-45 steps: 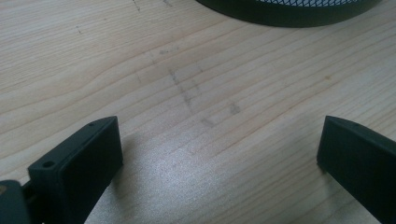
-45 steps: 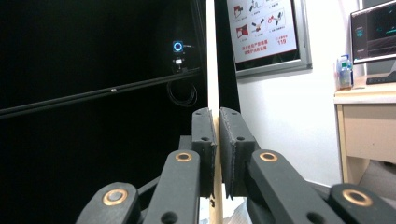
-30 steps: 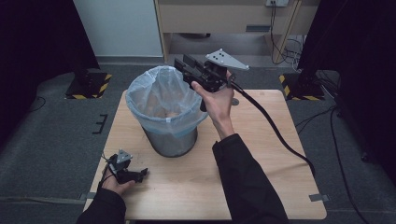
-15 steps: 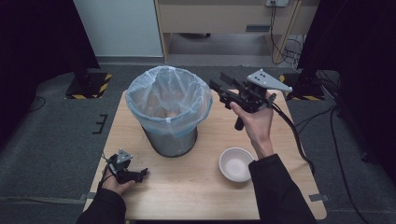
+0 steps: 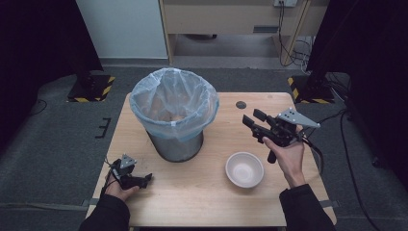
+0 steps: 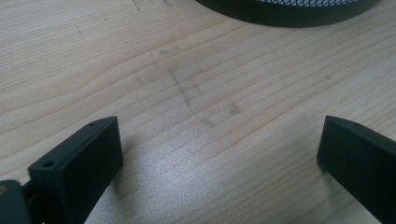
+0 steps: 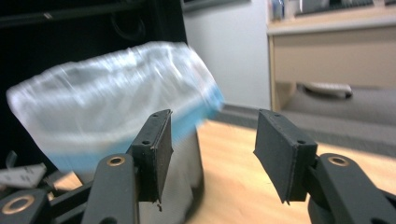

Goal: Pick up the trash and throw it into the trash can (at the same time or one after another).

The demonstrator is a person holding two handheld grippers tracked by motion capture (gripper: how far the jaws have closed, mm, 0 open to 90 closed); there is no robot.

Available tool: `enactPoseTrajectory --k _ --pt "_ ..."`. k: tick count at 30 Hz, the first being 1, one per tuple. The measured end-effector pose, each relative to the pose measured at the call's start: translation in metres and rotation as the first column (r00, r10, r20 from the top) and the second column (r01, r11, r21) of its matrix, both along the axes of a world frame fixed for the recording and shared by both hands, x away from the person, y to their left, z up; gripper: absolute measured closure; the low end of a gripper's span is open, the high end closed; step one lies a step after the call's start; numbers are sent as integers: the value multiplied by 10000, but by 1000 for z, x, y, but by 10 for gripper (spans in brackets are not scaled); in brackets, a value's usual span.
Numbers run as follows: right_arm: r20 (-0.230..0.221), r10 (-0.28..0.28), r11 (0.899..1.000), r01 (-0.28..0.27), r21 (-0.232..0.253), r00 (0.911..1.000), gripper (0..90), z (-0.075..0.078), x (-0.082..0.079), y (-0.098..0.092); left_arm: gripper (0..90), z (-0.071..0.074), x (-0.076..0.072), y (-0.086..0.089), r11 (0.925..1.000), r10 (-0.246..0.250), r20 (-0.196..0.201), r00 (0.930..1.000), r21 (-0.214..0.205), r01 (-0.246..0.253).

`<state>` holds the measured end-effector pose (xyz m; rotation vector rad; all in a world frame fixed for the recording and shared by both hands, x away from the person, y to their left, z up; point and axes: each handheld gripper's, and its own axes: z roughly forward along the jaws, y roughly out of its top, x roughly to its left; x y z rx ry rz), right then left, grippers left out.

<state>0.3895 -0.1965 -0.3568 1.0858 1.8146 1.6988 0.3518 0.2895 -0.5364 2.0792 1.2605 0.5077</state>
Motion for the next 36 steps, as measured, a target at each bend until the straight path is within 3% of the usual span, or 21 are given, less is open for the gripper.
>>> enactPoseTrajectory --k 2,5,6,9,11,12,13,16,21,23,25,27,30,33,36 --pt "-152 -43 9999 41 -96 9999 457 -7 0 -3 0 0 0 0 10000 1 2 10000 -1 -1" --pt "-624 -120 9982 84 -586 9980 445 -30 -1 -12 0 0 0 0 10000 4 2 10000 2 -4" --pt "-1019 -201 9963 114 -855 9946 439 -48 -2 -17 0 0 0 0 10000 8 3 10000 -1 -8" --pt "-1582 -333 9933 151 -1145 9868 437 -74 -1 -23 0 0 0 0 10000 9 2 10000 -1 -9" --pt "-2002 -414 9873 93 -1588 9789 429 -89 1 -26 0 0 0 0 10000 12 0 10000 1 -12" --pt "-2002 -414 9873 93 -1588 9789 429 -89 1 -26 0 0 0 0 10000 12 0 10000 1 -12" --pt "-2307 -559 9812 107 -1925 9714 427 -101 3 -29 0 0 0 0 10000 15 7 10000 -5 -15" --pt "-2900 -658 9722 -40 -2340 9547 426 -120 5 -32 0 0 0 0 10000 15 6 10000 -4 -15" --pt "-3794 -610 9504 -624 -3047 9232 455 -143 8 -32 0 0 0 0 10000 16 7 10000 -5 -16" --pt "-4127 -644 9448 -776 -3184 9086 489 -148 9 -33 0 0 0 0 10000 14 6 10000 -5 -14" --pt "-4423 -641 9454 -874 -3139 8946 538 -152 10 -34 0 0 0 0 10000 17 1 10000 -4 -17" --pt "-4659 -589 9474 -976 -3048 8829 593 -153 10 -35 0 0 0 0 10000 16 6 10000 -7 -16" --pt "-4946 -531 9426 -1200 -3117 8675 695 -155 10 -36 0 0 0 0 10000 16 6 10000 -7 -16" --pt "-5081 -444 9415 -1341 -3092 8601 785 -152 9 -35 0 0 0 0 10000 13 4 10000 -4 -13" --pt "-5077 -253 9502 -1371 -2799 8612 808 -143 8 -34 0 0 0 0 10000 15 6 10000 -5 -15"
